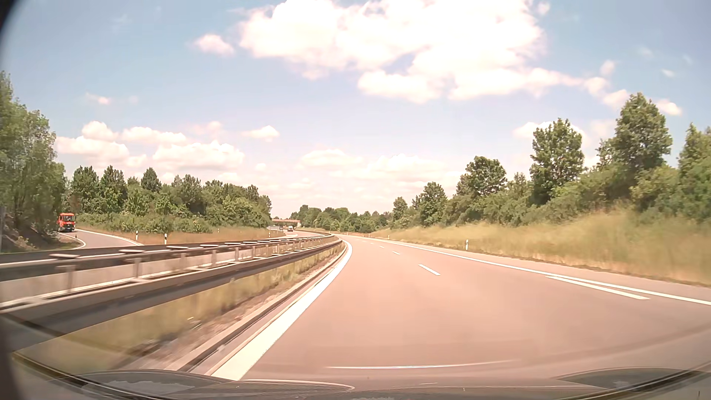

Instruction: Follow the waypoints while adhering to traffic rules and regulations

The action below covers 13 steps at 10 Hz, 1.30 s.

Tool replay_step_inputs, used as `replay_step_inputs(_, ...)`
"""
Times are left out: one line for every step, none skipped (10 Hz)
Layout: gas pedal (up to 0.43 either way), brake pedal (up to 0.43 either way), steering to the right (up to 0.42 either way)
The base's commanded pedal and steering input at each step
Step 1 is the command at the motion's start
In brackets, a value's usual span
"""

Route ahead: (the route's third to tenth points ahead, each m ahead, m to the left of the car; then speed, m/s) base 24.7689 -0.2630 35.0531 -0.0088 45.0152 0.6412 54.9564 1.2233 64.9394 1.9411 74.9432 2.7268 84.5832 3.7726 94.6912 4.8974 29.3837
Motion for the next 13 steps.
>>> replay_step_inputs(0.551, 0.012, -0.011)
replay_step_inputs(0.551, 0.012, -0.011)
replay_step_inputs(0.551, 0.012, -0.010)
replay_step_inputs(0.551, 0.012, -0.010)
replay_step_inputs(0.551, 0.012, -0.010)
replay_step_inputs(0.551, 0.012, -0.010)
replay_step_inputs(0.551, 0.012, -0.010)
replay_step_inputs(0.551, 0.012, -0.009)
replay_step_inputs(0.551, 0.012, -0.008)
replay_step_inputs(0.551, 0.012, -0.007)
replay_step_inputs(0.551, 0.012, -0.007)
replay_step_inputs(0.551, 0.012, -0.007)
replay_step_inputs(0.551, 0.012, -0.007)
